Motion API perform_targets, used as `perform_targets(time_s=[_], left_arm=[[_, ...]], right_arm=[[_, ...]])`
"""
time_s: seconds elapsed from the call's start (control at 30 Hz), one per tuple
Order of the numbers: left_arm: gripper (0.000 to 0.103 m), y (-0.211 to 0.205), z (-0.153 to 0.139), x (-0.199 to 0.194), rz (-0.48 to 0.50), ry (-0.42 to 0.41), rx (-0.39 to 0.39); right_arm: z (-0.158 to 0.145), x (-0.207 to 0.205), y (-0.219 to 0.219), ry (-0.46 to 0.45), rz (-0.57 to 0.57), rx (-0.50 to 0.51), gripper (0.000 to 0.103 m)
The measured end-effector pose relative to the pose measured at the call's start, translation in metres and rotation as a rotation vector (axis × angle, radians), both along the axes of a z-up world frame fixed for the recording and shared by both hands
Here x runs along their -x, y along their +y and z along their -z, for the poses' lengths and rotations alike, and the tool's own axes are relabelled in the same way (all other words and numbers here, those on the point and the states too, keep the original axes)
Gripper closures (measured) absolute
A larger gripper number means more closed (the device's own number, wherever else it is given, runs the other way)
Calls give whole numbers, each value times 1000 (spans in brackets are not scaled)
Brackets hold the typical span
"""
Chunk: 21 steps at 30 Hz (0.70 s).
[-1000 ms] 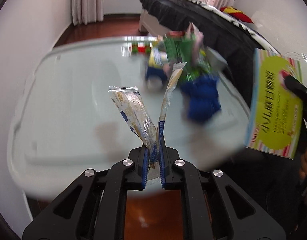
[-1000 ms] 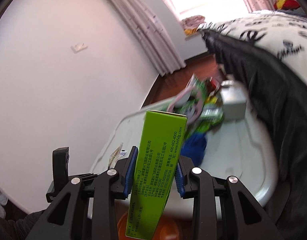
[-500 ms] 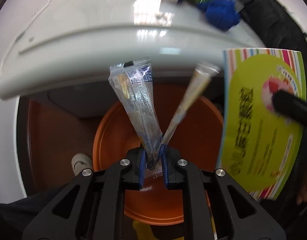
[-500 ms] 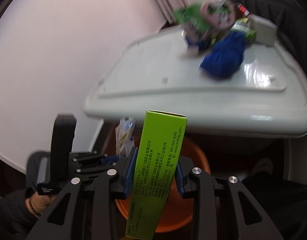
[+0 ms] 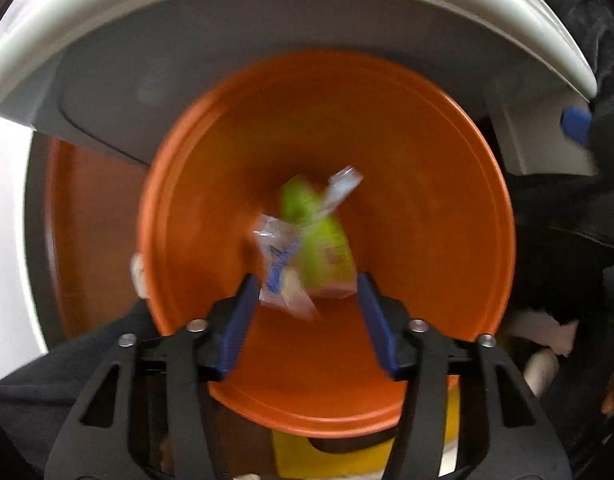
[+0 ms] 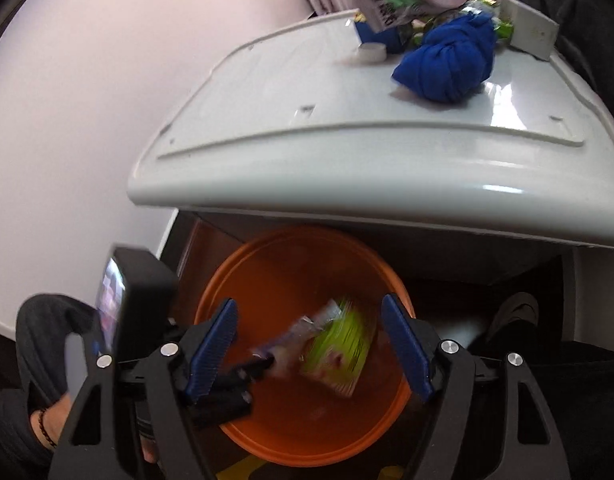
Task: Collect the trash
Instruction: 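Lower both grippers over the orange bucket and release wrapper and green box, then grasp the blue cloth with the right gripper and lift it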
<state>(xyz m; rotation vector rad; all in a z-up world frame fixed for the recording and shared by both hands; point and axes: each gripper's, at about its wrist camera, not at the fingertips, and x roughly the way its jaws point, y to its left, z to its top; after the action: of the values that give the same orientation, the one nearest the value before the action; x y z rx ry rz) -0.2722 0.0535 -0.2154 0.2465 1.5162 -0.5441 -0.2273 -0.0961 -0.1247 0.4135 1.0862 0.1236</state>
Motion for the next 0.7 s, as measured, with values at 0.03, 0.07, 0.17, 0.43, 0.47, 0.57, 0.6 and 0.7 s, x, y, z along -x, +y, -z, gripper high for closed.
perform_targets(time_s=[0.03,0.07,0.17,0.43,0.47,0.57,0.6,0.7], left_arm=[[46,-1,3,2,9,14,-17],[47,-1,5,4,13,-1,-38],[47,-1,-3,0,2,-20,-29],[46,-7,-68,-26,-15,-271,42],[46,-10,-81,-30,-20,-313,56],[46,-11,-116,-50,-43,-428,91],[46,-9,-123,-55,-47,-451,97],[46,-11,-147,-82,-72,-524,112]], right_arm=[[-4,1,-2,-13,6,6,30],[-8,1,-4,-26,11,8,30],[-20,2,-10,-71,29,8,30],[-83,-8,-80,-251,198,27,30],[-87,-11,-89,-259,222,29,29],[-89,-28,-112,-270,287,11,26],[-90,-30,-117,-268,294,9,25],[-81,-54,-121,-244,307,41,25]])
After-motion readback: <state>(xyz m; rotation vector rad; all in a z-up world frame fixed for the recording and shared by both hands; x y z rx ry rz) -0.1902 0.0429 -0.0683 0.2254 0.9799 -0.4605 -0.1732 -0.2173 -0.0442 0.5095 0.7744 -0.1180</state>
